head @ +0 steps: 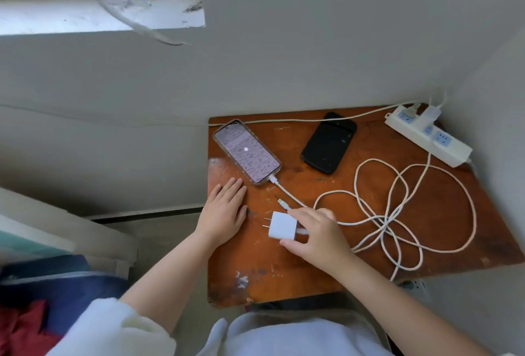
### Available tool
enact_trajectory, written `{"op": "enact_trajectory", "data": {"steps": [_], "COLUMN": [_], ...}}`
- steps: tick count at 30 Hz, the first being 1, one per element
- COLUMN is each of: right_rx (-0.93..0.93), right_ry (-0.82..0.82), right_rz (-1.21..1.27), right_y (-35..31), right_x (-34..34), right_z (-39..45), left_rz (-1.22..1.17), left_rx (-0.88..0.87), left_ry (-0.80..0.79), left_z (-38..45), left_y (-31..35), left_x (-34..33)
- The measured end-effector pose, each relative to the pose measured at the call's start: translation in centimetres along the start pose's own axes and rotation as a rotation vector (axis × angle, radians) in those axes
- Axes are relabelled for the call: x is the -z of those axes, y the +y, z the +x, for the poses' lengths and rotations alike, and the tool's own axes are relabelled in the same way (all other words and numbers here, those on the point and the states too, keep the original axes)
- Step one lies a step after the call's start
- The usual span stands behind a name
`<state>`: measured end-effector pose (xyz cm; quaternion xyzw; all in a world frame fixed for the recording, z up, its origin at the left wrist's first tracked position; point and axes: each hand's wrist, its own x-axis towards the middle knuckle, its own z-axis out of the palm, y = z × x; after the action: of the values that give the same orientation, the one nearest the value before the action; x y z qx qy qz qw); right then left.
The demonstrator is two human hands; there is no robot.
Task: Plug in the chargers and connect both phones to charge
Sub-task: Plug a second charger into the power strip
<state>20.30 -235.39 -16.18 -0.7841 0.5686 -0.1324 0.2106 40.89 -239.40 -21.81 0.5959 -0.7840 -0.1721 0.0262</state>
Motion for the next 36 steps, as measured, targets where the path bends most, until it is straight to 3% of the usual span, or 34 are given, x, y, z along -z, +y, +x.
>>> {"op": "enact_trajectory", "data": {"steps": [4,9,14,22,36], "right_rx": [-0.14,-0.34,-0.507,-0.507,-0.376], "right_ry": [0.274,0.404,0.474,0.381,0.067], "right_rz": [-0.03,-0.086,-0.144,-0.074,-0.356], "right_y": [4.2,10.9,17.2,24.8,31.5], "right_x": [4.4,10.2,14.2,19.2,21.5], "right_z": [-1.5,-2.7,-4.1,-2.0,4.3], "left_rz": [-0.007,-0.053,-0.11,-0.08,0.048], "left_rx": [-0.118,-0.302,-0.314,-0.119,-0.021], "left_ry": [0.028,0.043,-0.072,-0.149,-0.172], "left_z": [1.1,5.3,10.0,15.6,17.8], "left_y": [1.2,8.2,15.9,22.7,24.4], "left_x": [0.9,1.8,0.3,-1.0,-3.0]}}
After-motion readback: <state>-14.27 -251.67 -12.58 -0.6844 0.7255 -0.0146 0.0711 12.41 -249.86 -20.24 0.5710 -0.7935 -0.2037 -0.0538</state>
